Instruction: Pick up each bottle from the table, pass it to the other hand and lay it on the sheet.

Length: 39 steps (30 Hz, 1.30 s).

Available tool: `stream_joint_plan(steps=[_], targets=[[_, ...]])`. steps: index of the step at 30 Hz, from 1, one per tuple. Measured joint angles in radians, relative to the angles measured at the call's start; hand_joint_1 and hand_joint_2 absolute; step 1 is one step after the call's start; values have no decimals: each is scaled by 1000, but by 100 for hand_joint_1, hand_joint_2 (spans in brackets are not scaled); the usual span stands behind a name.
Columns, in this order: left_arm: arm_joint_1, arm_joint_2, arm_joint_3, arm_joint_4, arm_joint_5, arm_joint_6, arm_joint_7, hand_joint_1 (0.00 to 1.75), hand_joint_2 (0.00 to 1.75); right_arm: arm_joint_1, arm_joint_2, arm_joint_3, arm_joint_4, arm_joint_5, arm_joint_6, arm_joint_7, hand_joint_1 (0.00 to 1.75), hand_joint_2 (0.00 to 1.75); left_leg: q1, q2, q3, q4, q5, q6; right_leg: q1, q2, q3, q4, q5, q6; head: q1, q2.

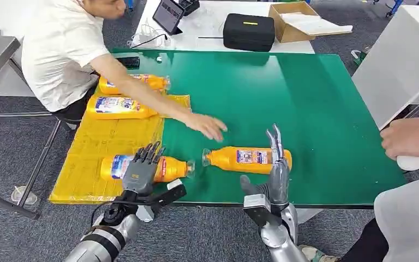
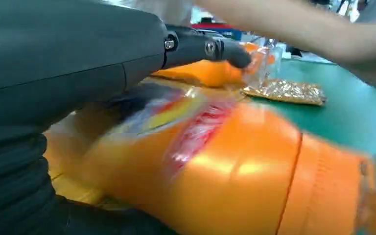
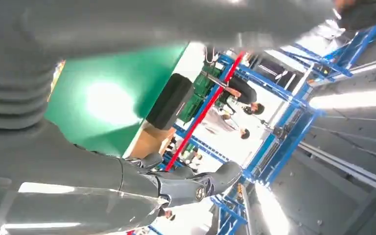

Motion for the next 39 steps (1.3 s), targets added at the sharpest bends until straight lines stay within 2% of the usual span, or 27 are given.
stream_joint_plan(steps=[11,26,39], targets=[[-28,12,0,19,37,-127,-21,0,175,-22,-10,10,37,0,-3,0,0,175,0,-4,4,0,2,0,0,-3,6,0,0,0,0,0],[-30,14,0,23,67,-135,-39,0,175,-29,-13,15,66,2,-11,0,0,175,0,-4,5,0,2,0,0,-4,6,0,0,0,0,0],[-1,14,1,-26,121,-64,-104,0,175,-29,-16,26,74,2,-31,0,0,175,0,-4,1,0,2,0,0,-4,1,0,0,0,0,0]])
